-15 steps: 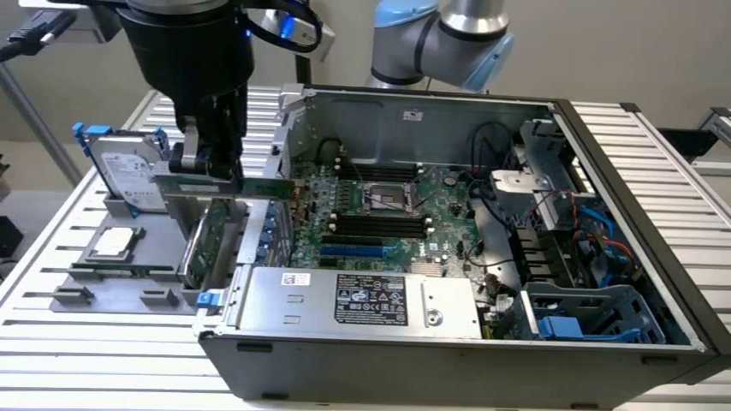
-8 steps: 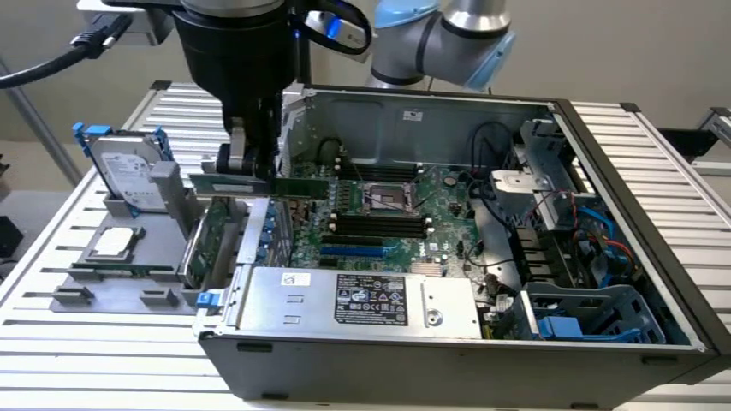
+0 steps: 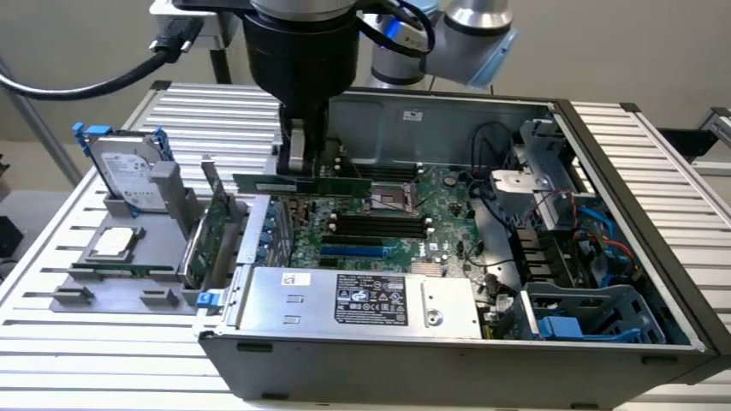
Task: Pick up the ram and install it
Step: 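Pick up the ram and move it above insertion slot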
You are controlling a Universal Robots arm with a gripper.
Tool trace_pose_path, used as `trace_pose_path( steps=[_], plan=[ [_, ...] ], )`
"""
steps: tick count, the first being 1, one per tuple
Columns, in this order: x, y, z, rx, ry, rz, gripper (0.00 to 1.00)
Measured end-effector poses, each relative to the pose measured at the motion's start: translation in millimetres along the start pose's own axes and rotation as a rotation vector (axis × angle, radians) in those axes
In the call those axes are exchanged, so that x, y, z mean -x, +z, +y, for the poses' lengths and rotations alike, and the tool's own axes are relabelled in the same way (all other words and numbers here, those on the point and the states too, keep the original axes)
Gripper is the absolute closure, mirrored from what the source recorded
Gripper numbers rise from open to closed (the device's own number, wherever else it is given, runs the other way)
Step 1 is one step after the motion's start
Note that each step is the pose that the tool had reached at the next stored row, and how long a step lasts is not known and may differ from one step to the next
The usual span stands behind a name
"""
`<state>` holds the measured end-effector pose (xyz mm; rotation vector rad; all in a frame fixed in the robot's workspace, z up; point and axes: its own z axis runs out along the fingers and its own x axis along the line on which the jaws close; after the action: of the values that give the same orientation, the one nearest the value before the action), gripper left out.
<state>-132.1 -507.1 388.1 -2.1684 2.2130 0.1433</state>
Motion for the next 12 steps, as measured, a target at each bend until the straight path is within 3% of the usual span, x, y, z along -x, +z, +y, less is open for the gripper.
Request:
trace_pose_path(
  steps=[6, 12],
  plan=[
    [0.7, -0.8, -27.2, 0.0003, 0.000, -0.0102, 1.00],
    [5.4, 0.9, -54.1, 0.0002, -0.001, -0.0119, 1.00]
  ],
)
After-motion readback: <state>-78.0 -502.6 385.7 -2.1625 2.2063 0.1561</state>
